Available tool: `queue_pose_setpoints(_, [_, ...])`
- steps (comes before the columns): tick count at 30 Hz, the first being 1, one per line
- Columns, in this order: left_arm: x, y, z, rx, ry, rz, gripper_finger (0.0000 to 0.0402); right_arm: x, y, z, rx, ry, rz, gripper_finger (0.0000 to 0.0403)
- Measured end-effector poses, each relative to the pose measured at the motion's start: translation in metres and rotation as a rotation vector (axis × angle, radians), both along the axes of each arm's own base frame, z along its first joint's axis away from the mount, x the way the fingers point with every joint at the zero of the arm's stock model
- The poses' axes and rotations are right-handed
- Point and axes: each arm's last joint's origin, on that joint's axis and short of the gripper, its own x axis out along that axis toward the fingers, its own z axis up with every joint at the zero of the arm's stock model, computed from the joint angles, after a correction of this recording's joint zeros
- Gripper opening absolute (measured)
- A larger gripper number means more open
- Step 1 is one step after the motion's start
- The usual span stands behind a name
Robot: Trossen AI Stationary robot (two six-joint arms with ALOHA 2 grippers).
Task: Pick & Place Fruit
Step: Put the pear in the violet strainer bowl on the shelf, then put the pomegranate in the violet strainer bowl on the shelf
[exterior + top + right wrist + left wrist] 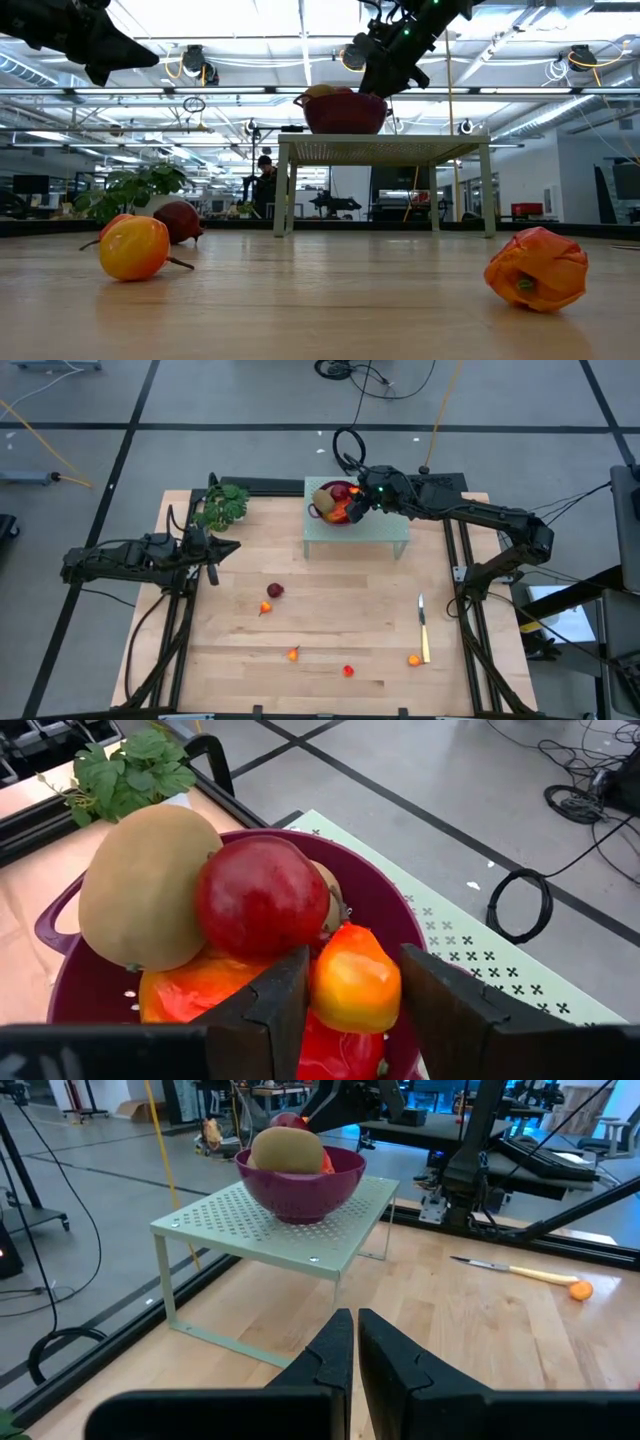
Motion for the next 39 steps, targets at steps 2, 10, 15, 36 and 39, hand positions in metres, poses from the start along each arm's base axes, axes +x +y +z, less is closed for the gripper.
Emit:
queue_pose_setpoints(2, [0.0001, 0.0000, 0.0000, 0.000, 0.000, 0.000, 0.0019, 0.0000, 0.0000, 0.0000, -0.009, 0.007, 0.007, 0.0151])
queue_pose_setpoints(10, [0.0000, 0.0000, 0.0000, 0.000, 0.000, 0.000, 0.0019, 0.0004, -0.0004, 0.0009, -0.021, 0.005, 0.011, 0.0151])
queue_pose_setpoints(15, [0.0000, 0.0000, 0.0000, -0.001, 0.000, 0.000, 0.0019, 0.0033, -0.0017, 0.0060, -0.070, -0.031, 0.027, 0.0151])
queue_pose_setpoints(36, [0.0000, 0.0000, -0.0001, -0.001, 0.000, 0.000, 0.0019, 0.0014, -0.0009, 0.0031, -0.076, 0.022, 0.045, 0.0151])
queue_pose_setpoints(39, [0.0000, 0.0000, -0.0001, -0.001, 0.001, 0.000, 0.0019, -0.0006, 0.0000, 0.0036, -0.072, 0.031, 0.046, 0.0151])
